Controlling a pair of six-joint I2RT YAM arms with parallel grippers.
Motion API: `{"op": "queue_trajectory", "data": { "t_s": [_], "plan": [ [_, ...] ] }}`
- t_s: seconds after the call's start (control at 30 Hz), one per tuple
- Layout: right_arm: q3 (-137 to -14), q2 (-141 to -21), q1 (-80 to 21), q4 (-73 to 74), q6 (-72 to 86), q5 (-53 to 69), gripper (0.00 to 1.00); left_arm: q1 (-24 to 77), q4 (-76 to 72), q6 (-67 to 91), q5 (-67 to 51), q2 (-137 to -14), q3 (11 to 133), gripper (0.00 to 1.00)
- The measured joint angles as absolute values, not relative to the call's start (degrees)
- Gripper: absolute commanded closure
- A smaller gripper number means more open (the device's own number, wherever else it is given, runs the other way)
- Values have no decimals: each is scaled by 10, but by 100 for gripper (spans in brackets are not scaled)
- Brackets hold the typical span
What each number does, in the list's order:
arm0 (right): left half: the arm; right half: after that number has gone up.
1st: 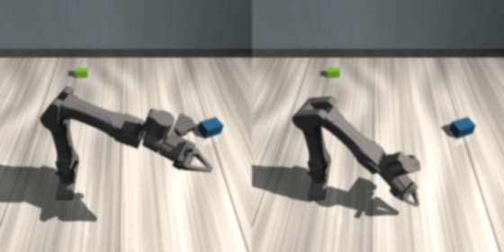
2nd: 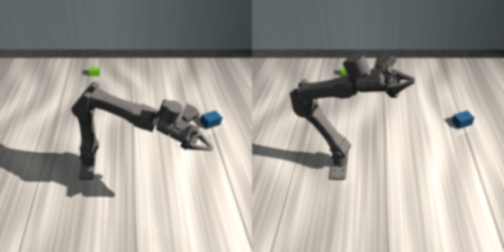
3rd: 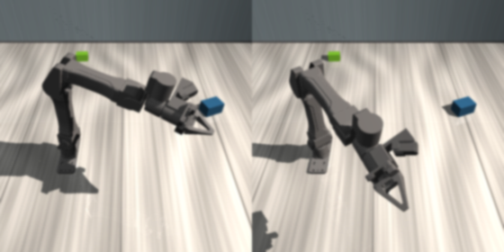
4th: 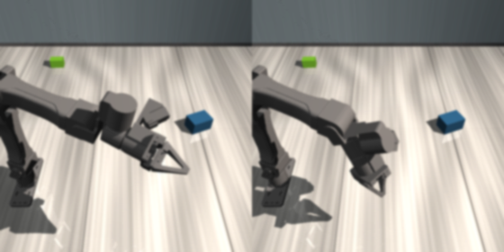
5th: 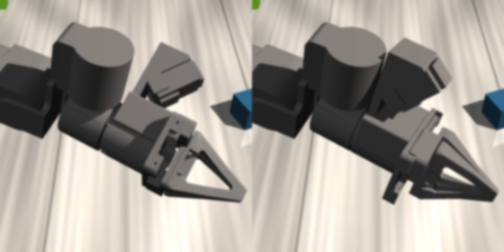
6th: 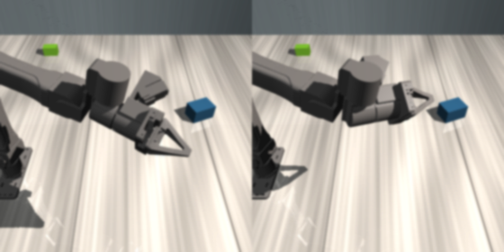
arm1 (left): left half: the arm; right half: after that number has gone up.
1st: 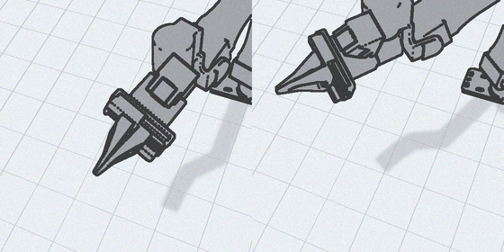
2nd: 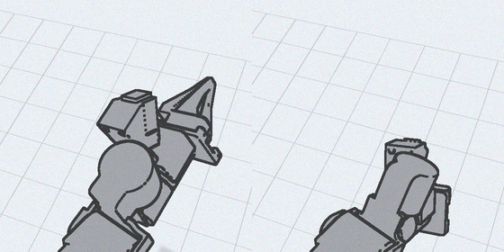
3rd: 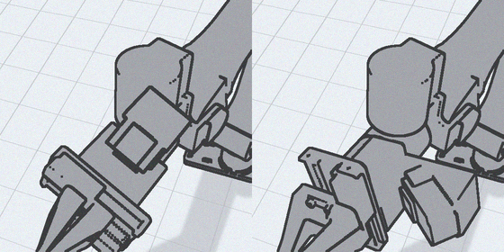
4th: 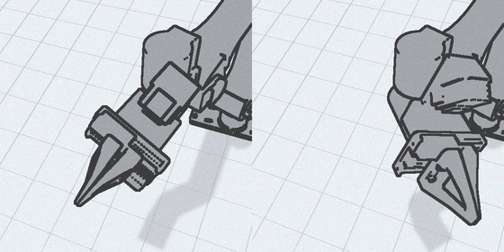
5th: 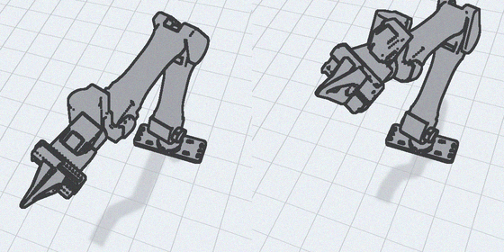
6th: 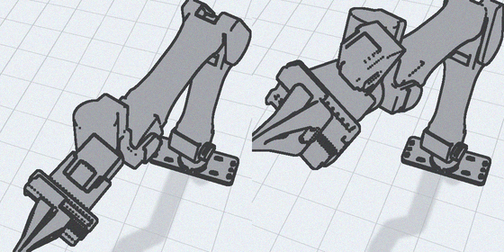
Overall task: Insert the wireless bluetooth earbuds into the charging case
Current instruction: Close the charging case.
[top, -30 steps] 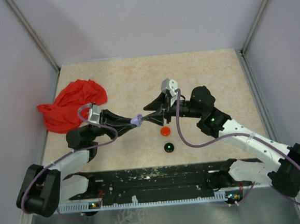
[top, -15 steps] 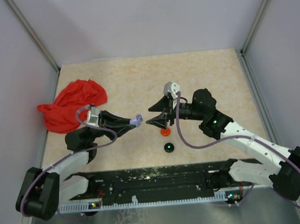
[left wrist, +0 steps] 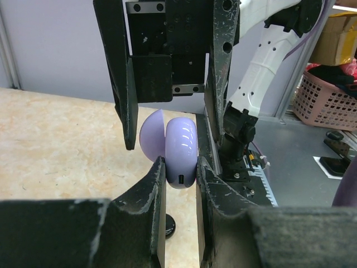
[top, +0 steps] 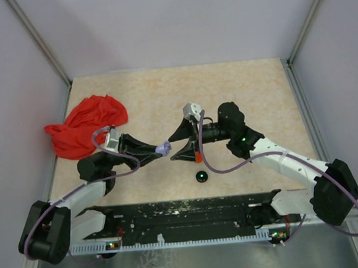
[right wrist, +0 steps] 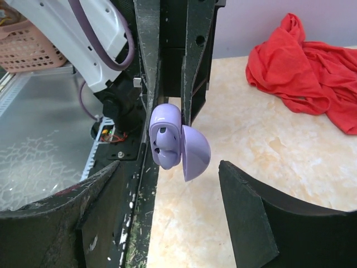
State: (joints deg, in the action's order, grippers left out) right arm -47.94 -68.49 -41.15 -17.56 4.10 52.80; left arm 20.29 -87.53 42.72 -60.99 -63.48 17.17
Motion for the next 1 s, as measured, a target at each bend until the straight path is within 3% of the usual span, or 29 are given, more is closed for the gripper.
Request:
{"op": "queue_trajectory", "data": {
  "t_s": [0.37,1.0],
  "plan": [
    [-493,-710,-417,-194,55,569,40,205,-876,424,-611,-634,172,100],
    [-492,-650,-419,-138,50,549,43,206,-876,373,-577,-611,172,100]
  ]
}}
